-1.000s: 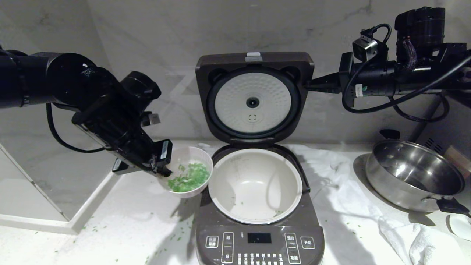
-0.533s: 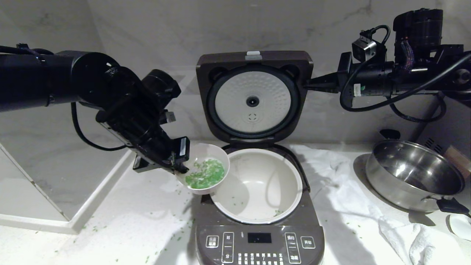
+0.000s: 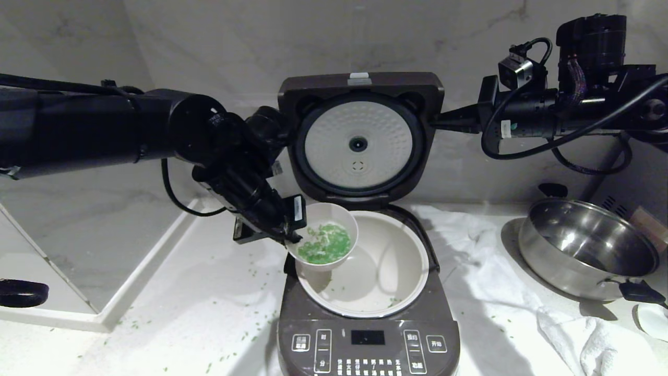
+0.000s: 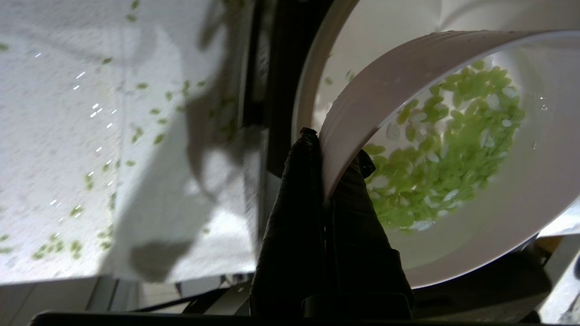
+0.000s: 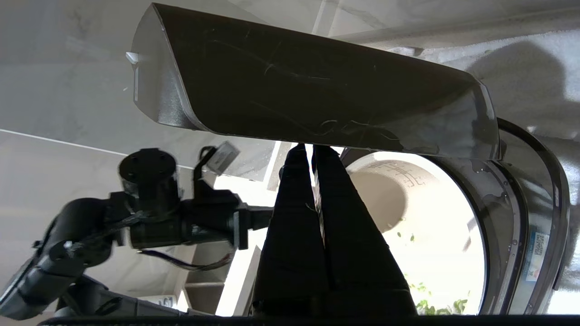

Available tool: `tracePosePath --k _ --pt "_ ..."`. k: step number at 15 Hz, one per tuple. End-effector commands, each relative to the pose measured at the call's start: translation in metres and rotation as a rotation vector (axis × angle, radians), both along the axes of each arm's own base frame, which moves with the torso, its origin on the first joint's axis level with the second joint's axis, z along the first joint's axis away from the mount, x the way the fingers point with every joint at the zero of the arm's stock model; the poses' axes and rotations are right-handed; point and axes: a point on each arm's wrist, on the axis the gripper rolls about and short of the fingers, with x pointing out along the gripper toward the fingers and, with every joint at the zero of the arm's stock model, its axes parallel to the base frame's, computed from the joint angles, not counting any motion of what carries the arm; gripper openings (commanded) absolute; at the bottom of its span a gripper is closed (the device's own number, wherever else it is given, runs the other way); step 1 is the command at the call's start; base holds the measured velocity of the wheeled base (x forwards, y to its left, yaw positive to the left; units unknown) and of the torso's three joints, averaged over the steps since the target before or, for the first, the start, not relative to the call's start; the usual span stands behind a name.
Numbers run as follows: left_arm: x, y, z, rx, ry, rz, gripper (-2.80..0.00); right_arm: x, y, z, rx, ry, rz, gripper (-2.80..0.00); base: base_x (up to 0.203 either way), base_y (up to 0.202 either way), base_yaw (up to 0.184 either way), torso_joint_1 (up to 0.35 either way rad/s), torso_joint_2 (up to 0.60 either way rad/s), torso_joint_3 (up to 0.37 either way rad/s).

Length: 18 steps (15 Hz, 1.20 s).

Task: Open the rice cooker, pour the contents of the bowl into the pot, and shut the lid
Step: Pour the water from the bowl into the rice cooker

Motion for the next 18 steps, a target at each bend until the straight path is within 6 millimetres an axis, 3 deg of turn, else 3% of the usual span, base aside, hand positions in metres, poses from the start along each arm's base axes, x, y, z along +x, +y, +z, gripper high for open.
tracePosePath --k 1,9,13,18 --pt "0.006 -0.014 -0.014 -0.006 0.016 -0.001 -2.80 0.000 0.000 0.000 0.004 0.004 0.003 -2.80 0.000 0.000 0.000 0.000 0.00 0.000" --pt "0.010 -0.056 -0.040 0.034 -0.083 -0.023 -2.80 0.003 0.000 -0.003 0.003 0.011 0.002 -2.80 0.000 0.000 0.000 0.000 0.00 0.000" --pt "0.016 -0.063 -0.040 -0.029 -0.149 0.006 -2.80 0.003 -0.002 0.002 0.022 -0.007 -0.007 -2.80 0.000 0.000 0.000 0.000 0.00 0.000" --pt "0.019 -0.069 -0.057 -0.100 -0.251 0.011 -2.80 0.005 -0.002 0.002 0.036 -0.011 -0.010 -2.80 0.000 0.000 0.000 0.000 0.00 0.000"
